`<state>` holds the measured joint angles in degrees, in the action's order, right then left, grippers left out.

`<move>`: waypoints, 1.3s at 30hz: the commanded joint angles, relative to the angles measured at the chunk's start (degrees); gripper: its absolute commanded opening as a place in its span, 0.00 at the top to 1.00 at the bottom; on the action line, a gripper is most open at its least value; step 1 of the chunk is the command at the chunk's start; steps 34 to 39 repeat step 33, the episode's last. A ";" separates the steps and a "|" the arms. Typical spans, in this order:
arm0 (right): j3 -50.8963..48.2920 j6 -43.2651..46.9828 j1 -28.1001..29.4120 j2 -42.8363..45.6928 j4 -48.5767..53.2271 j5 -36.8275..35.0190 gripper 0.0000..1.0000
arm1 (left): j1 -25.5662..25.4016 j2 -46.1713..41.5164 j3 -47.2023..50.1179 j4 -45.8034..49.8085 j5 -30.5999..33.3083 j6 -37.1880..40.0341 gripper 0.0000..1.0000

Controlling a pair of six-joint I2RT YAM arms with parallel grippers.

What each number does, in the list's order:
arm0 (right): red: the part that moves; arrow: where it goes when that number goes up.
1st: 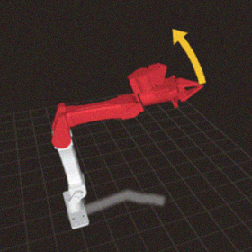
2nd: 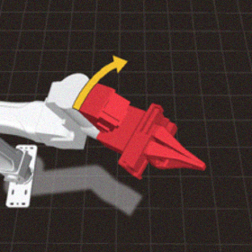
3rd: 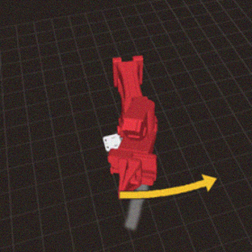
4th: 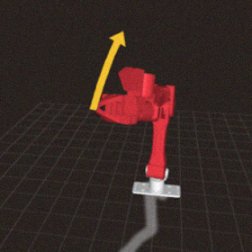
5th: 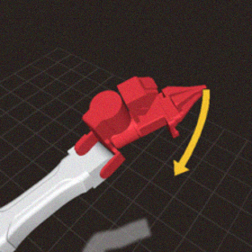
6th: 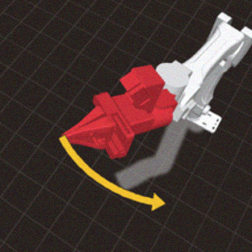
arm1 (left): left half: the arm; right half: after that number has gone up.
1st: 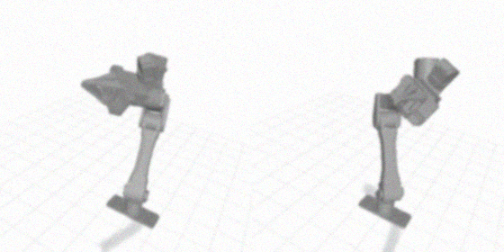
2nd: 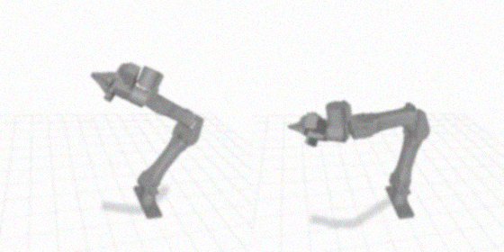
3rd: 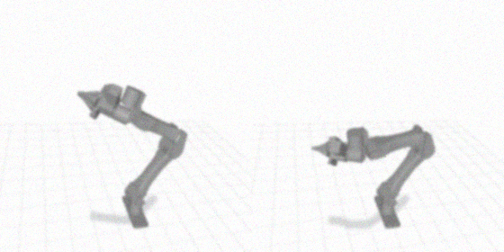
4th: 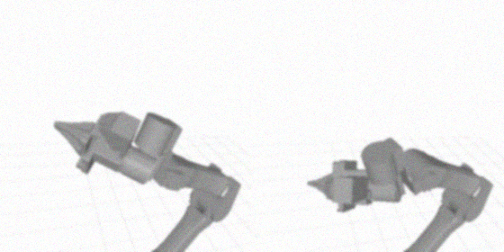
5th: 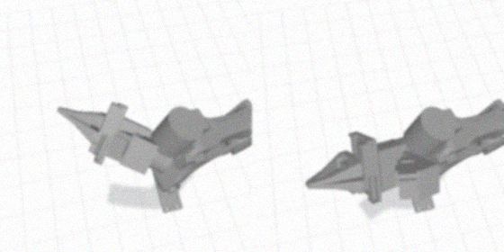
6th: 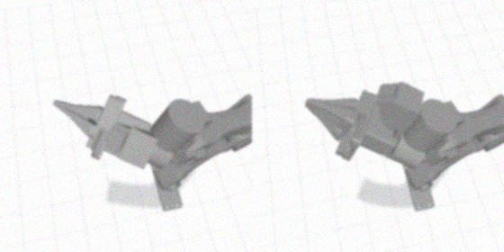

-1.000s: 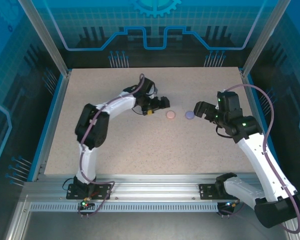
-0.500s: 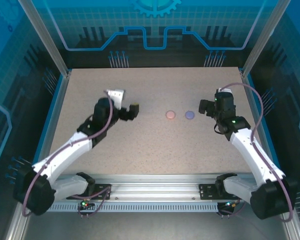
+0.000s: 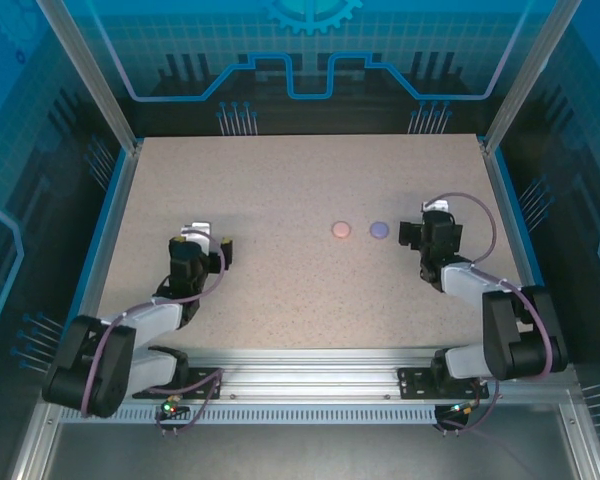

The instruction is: Insert wireless bluetooth earbuds into charging case

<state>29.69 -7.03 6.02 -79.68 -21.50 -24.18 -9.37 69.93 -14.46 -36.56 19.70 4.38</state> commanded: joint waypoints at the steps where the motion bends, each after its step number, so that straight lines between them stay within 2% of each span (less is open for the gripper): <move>1: -5.66 4.06 0.47 -2.32 -20.41 3.72 0.00 | 2.53 2.78 -0.02 -12.52 -1.52 -1.57 0.01; 2: -7.52 5.09 0.60 -2.86 -24.28 4.62 0.00 | 3.23 3.77 0.04 -13.94 -2.39 -1.53 0.01; 3: -7.18 5.19 0.53 -2.40 -22.39 6.51 0.00 | 3.92 4.55 -0.23 -14.24 -3.77 -2.59 0.01; 6: -8.79 7.02 0.27 -7.22 -30.82 9.97 0.00 | 5.31 10.77 1.33 -23.21 -6.97 -3.68 0.01; 8: -5.97 5.96 -1.11 -6.43 -23.62 12.72 0.00 | 5.32 14.61 0.44 -24.69 -9.99 -2.37 0.01; 10: -6.01 5.42 -2.38 -6.19 -23.10 15.32 0.00 | 5.26 17.21 -1.94 -22.90 -11.80 -1.15 0.01; 11: -6.13 5.54 -2.29 -6.48 -24.06 15.21 0.00 | 5.24 16.38 -4.47 -16.30 -12.48 -1.13 0.01; 12: -5.97 5.45 -2.27 -6.26 -23.16 15.15 0.00 | 5.60 16.94 -6.13 -14.71 -12.84 -1.24 0.01; 14: -5.96 5.52 -2.28 -6.35 -23.32 15.01 0.00 | 8.01 17.13 -8.67 -9.90 -15.14 -3.59 0.01; 16: -6.03 5.66 -1.99 -6.37 -23.57 14.61 0.00 | 9.40 17.20 -9.05 -9.34 -17.19 -4.55 0.01; 25: -5.79 5.95 -1.80 -6.50 -23.30 14.68 0.00 | 9.37 17.19 -9.08 -9.33 -17.07 -4.46 0.01; 28: -4.92 6.52 -2.77 -6.63 -21.66 19.13 0.00 | 9.37 17.34 -9.18 -9.28 -17.14 -4.53 0.01; 39: -5.28 6.85 -2.60 -6.54 -22.34 18.92 0.00 | 9.37 17.24 -9.10 -9.26 -17.07 -4.48 0.01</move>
